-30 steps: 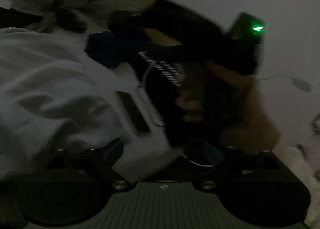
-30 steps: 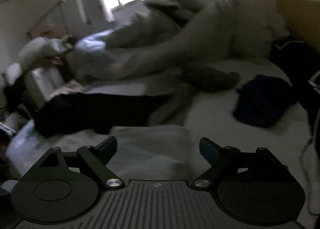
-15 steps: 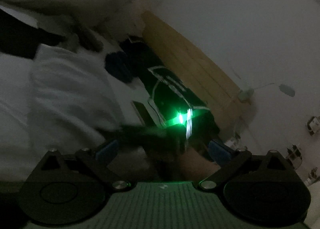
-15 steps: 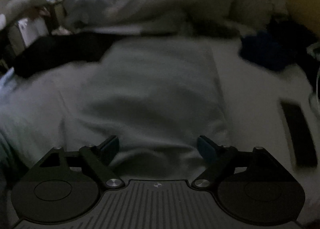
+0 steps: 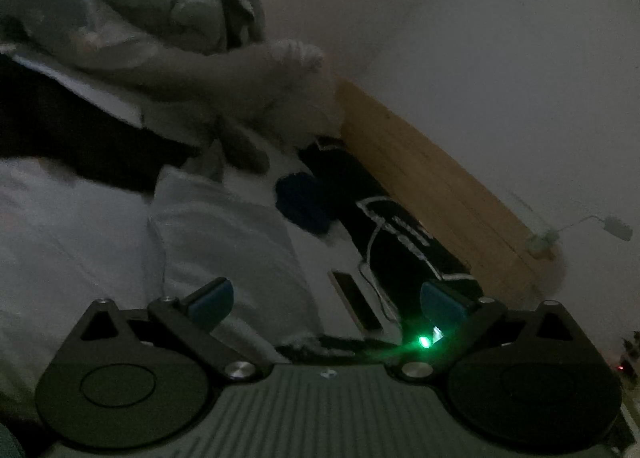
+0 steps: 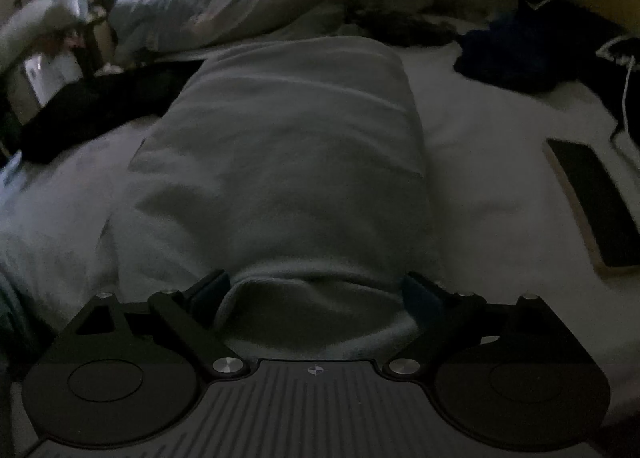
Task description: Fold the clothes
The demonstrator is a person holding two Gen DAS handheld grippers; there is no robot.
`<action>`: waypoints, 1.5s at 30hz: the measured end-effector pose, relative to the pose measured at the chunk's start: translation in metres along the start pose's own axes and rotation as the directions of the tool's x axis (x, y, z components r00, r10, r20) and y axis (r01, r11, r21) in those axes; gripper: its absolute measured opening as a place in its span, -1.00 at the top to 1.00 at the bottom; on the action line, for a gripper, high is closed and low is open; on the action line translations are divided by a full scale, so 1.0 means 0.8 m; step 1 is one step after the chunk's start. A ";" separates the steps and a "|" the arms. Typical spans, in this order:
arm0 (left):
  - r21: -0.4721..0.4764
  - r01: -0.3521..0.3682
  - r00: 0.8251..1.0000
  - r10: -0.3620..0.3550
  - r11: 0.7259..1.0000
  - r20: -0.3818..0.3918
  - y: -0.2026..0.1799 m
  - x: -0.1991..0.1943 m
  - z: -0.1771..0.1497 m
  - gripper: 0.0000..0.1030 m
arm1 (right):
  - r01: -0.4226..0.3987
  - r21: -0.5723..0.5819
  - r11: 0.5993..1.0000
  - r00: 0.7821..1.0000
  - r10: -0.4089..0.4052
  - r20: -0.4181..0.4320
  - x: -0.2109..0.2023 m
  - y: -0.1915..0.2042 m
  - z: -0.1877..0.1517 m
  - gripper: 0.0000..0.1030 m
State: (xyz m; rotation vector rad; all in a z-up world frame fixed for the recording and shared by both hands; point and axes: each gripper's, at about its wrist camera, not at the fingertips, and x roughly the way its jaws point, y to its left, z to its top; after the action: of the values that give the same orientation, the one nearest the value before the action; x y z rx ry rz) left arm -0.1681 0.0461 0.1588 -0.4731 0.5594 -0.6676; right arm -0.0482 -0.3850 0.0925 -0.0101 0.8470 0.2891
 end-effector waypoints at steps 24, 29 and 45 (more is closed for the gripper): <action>0.084 -0.054 0.998 0.056 0.995 -0.015 -0.010 0.105 0.040 -1.00 | 0.033 0.070 0.997 0.998 -0.036 0.041 -0.030 0.049 -0.038 -0.84; 0.114 -0.051 0.997 0.058 0.992 -0.057 0.005 0.147 0.044 -1.00 | 0.056 0.013 0.998 0.996 -0.057 0.073 -0.078 0.055 -0.024 -0.84; 0.282 -0.103 0.966 0.163 0.954 -0.202 0.027 0.247 0.047 -0.90 | 0.047 -0.059 0.997 0.967 -0.031 0.255 0.014 0.045 0.028 -0.96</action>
State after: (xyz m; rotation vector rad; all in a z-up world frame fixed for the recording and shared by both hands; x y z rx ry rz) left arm -0.0066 -0.0661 0.1101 -0.1027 0.6945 -0.6588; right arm -0.0337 -0.3450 0.1028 -0.0490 0.5821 0.2741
